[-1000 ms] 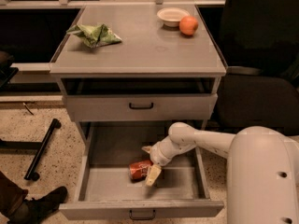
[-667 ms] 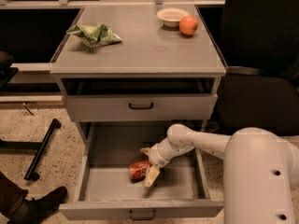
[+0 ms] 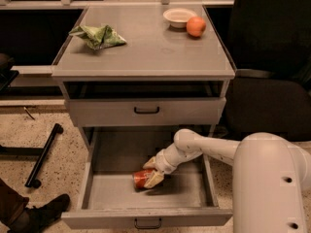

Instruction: Pick coke can from middle drawer and place on counter

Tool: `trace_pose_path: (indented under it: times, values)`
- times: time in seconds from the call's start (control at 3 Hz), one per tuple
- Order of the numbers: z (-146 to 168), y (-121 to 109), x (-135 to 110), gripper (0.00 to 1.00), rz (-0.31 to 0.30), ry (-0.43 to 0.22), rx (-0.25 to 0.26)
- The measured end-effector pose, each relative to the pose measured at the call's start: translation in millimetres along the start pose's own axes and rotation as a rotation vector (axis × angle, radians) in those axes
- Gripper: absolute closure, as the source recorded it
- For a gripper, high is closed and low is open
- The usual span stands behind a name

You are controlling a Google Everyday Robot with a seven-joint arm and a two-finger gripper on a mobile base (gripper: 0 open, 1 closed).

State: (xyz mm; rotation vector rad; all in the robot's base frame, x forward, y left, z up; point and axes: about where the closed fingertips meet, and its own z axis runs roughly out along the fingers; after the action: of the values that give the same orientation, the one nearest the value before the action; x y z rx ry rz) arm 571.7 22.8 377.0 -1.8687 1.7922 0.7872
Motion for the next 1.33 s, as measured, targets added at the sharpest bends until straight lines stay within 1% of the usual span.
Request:
trace_pose_path:
  times: [0.67,1.0,1.33]
  values:
    - [-2.1,2.5,-0.5,0.88,0.002,0.000,0.007]
    - [-36.3,8.7,-12.0,1.00,-0.023,-0.008,0.060]
    - [-90.4,24.8,-37.0,1.00,-0.087,-0.079,0.132]
